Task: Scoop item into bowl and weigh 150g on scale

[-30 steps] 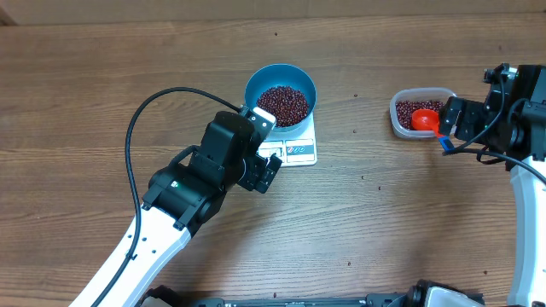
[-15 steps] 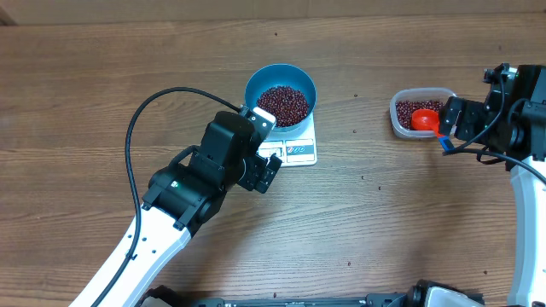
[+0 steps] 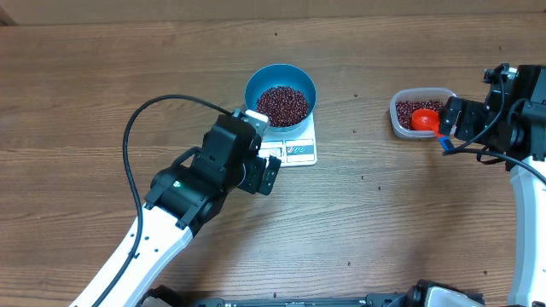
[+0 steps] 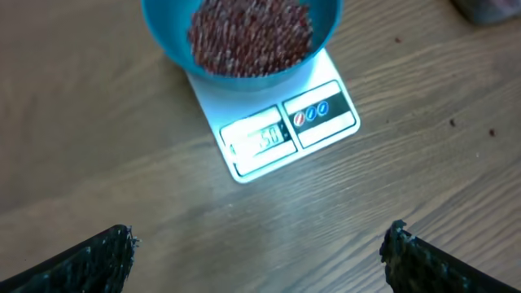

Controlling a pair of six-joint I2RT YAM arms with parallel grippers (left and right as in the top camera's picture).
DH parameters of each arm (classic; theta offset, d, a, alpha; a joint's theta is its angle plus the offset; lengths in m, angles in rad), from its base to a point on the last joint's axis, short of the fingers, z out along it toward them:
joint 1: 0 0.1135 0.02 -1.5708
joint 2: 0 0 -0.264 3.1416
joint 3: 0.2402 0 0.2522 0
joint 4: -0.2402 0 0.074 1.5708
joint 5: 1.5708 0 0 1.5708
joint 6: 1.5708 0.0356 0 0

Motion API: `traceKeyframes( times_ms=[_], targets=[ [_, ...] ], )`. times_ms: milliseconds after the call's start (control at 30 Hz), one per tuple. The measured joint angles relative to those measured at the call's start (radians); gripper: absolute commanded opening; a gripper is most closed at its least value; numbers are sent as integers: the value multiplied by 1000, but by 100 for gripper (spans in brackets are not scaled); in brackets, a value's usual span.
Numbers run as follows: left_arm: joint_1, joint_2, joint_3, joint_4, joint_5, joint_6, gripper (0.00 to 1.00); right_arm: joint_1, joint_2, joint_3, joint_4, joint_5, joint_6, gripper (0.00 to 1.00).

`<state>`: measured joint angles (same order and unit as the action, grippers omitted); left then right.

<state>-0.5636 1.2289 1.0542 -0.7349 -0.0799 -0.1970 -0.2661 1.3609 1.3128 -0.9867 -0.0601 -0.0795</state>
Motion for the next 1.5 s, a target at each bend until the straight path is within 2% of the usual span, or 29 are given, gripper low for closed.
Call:
traceKeyframes(
  times_ms=[133, 267, 467, 633, 867, 1167, 1500],
  targets=[
    [-36, 6, -130, 103, -8, -121, 100, 0, 0, 0, 0, 0, 0, 100],
    [-121, 14, -341, 307, -26, -221, 100, 0, 0, 0, 0, 0, 0, 100],
    [-141, 16, -393, 328, -68, -291, 100, 0, 0, 0, 0, -1, -2, 100],
    [-116, 35, -393, 318, -86, -303, 100, 0, 0, 0, 0, 0, -3, 100],
    [-89, 63, -394, 446, -81, -288, 100, 0, 0, 0, 0, -1, -3, 100],
    [-77, 127, -389, 447, -62, -255, 100, 0, 0, 0, 0, -1, -3, 100],
    [-76, 233, -296, 451, -48, -211, 100, 0, 0, 0, 0, -1, -3, 100]
  ],
)
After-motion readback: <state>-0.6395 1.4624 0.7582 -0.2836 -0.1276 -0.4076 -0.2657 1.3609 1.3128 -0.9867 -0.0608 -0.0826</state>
